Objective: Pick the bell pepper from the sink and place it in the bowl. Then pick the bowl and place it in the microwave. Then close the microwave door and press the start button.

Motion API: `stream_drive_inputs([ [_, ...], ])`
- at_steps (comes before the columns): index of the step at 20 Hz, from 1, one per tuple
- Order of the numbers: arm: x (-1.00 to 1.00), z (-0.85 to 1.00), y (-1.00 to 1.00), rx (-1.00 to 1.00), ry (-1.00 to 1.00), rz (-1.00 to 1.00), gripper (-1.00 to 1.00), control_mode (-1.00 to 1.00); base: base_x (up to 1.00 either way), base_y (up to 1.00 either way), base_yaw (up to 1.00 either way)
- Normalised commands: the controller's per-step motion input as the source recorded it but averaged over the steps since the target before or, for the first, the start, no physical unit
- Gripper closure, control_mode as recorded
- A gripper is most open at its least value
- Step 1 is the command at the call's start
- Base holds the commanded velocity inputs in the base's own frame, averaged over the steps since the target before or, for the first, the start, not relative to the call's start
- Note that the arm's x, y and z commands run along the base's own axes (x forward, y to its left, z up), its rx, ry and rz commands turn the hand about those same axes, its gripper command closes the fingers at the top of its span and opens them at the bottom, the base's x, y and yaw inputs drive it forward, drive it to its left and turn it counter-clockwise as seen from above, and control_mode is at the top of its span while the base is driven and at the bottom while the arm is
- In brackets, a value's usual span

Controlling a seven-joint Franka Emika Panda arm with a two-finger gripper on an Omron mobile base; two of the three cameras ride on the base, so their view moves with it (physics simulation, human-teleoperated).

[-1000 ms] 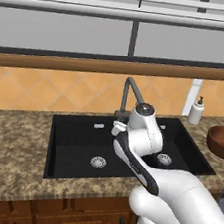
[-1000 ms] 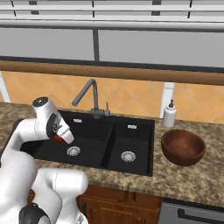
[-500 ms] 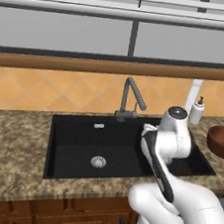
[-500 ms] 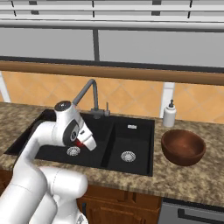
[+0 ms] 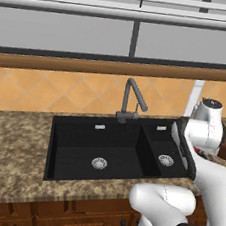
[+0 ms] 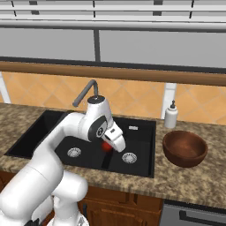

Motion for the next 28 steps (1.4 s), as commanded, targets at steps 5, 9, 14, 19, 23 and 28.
stream_drive_inputs([
  [5,0.1,0.11,-0.85,0.01,0.01,0.12,1.0,-1.0,0.0,0.0,0.0],
  [9,0.17,0.0,-0.71,0.09,0.0,0.08,1.0,-1.0,0.0,0.0,0.0],
  [14,0.18,0.0,-0.54,0.0,-0.02,0.01,1.0,-1.0,0.0,0.0,0.0],
  [19,0.04,-0.01,-0.23,-0.11,-0.14,0.0,1.0,-1.0,0.0,0.0,0.0],
  [23,0.14,-0.02,-0.24,-0.07,-0.24,-0.06,1.0,-1.0,0.0,0.0,0.0],
  [28,0.31,0.0,-0.14,-0.01,-0.07,-0.11,1.0,-1.0,0.0,0.0,0.0],
])
